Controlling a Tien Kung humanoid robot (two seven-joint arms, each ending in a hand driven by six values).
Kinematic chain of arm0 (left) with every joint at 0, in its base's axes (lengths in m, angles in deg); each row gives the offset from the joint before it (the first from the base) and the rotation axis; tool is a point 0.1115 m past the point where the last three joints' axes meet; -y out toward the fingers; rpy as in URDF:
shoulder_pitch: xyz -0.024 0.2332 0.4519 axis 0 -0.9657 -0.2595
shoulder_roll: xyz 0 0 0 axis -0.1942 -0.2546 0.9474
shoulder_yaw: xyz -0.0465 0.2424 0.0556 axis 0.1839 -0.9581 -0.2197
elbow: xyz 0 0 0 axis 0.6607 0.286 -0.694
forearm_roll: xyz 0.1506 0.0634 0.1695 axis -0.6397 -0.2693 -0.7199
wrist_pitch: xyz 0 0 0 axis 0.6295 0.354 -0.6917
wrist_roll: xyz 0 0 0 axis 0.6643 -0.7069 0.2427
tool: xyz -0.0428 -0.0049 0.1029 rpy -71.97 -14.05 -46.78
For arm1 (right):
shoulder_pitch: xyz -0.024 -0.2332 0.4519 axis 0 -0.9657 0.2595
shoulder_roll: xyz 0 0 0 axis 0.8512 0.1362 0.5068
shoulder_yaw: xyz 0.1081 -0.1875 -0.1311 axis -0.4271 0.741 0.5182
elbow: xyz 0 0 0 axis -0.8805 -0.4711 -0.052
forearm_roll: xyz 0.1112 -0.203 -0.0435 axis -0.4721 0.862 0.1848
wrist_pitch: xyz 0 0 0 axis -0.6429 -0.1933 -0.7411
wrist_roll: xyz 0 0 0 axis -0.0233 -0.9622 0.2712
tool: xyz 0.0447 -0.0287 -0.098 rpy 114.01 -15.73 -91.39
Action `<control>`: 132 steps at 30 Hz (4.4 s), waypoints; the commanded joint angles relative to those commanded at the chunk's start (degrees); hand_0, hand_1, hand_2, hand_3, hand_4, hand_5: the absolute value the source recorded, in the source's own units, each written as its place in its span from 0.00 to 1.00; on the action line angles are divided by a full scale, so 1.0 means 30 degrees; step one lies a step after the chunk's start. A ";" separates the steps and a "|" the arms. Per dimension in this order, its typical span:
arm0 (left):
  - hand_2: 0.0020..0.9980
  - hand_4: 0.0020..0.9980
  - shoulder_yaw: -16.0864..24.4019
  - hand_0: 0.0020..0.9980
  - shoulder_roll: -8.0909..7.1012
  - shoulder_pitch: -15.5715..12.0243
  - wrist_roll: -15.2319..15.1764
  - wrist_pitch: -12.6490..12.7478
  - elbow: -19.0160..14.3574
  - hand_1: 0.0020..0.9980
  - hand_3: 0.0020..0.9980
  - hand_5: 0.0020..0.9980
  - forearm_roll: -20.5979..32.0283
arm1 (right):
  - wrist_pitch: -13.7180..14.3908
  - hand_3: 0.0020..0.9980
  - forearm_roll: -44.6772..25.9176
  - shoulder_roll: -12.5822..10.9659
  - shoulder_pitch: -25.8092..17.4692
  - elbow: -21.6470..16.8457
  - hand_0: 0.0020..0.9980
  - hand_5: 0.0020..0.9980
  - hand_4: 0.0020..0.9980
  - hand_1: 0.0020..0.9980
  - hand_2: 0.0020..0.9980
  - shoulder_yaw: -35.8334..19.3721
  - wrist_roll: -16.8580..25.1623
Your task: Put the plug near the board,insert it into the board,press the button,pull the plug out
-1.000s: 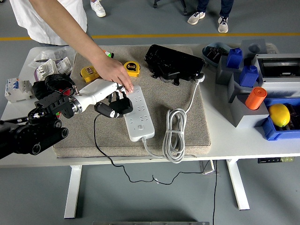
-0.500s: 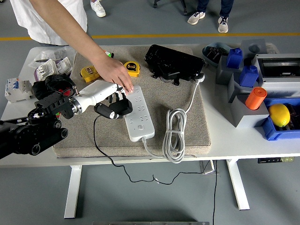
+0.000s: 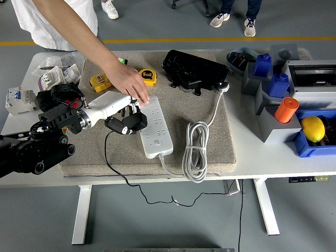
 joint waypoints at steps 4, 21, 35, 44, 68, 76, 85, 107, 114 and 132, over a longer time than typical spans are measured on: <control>0.39 0.85 0.0019 0.35 0.0081 0.0058 0.0072 0.0308 0.0079 0.37 0.52 0.12 -0.0063 | -0.0001 0.57 0.0019 -0.0007 0.0029 -0.0020 0.70 0.53 1.00 0.70 0.68 0.0017 -0.0005; 0.39 0.86 -0.0243 0.35 0.0119 0.0110 0.0373 0.0110 0.0240 0.37 0.52 0.12 -0.0057 | -0.0004 0.57 0.0019 -0.0017 0.0012 -0.0025 0.70 0.53 1.00 0.70 0.68 -0.0002 0.0001; 0.52 0.92 -0.0223 0.49 0.0120 0.0045 0.0588 -0.0169 0.0337 0.49 0.56 0.19 0.0254 | -0.0007 0.58 -0.0009 -0.0060 -0.0034 -0.0016 0.70 0.52 1.00 0.70 0.68 0.0024 0.0011; 0.54 1.00 -0.0165 0.53 0.0093 -0.0033 0.0629 -0.0230 0.0350 0.54 0.57 0.35 0.0469 | -0.0016 0.57 0.0002 -0.0067 -0.0050 -0.0033 0.70 0.52 1.00 0.70 0.68 0.0095 0.0009; 0.60 1.00 0.1305 0.56 -0.0379 -0.0310 0.0607 -0.0588 -0.0732 0.58 0.65 0.62 0.0247 | -0.0013 0.57 0.0033 -0.0043 -0.0095 -0.0027 0.70 0.52 1.00 0.70 0.68 -0.0073 0.0002; 0.60 1.00 0.1714 0.56 -0.0558 -0.0651 0.0589 -0.0689 -0.1534 0.58 0.65 0.62 0.0082 | -0.0012 0.57 0.0063 -0.0010 -0.0085 -0.0044 0.70 0.52 1.00 0.70 0.68 -0.0159 0.0005; 0.62 1.00 0.4353 0.51 -0.1460 -0.2380 0.0019 0.0250 -0.3622 0.60 0.65 0.73 -0.0049 | -0.0002 0.57 0.0055 0.0043 -0.0192 -0.0015 0.70 0.52 1.00 0.70 0.68 -0.0189 0.0021; 0.76 1.00 0.8404 0.74 -0.2033 -0.6963 0.3200 -0.0475 -0.7067 0.76 0.75 0.95 -0.1586 | 0.0052 0.57 0.0137 0.0107 -0.0303 -0.0043 0.70 0.52 1.00 0.70 0.68 -0.0367 0.0165; 0.76 0.99 0.8248 0.74 -0.2008 -0.7033 0.3255 -0.0490 -0.7155 0.76 0.75 0.95 -0.1639 | 0.0054 0.57 0.0126 0.0117 -0.0283 -0.0032 0.70 0.52 1.00 0.70 0.68 -0.0326 0.0175; 0.75 0.95 0.7648 0.73 -0.1894 -0.6818 0.3332 -0.0464 -0.6878 0.75 0.74 0.94 -0.1519 | 0.0059 0.57 0.0093 -0.0002 -0.0228 -0.0042 0.70 0.52 1.00 0.70 0.68 -0.0049 0.0193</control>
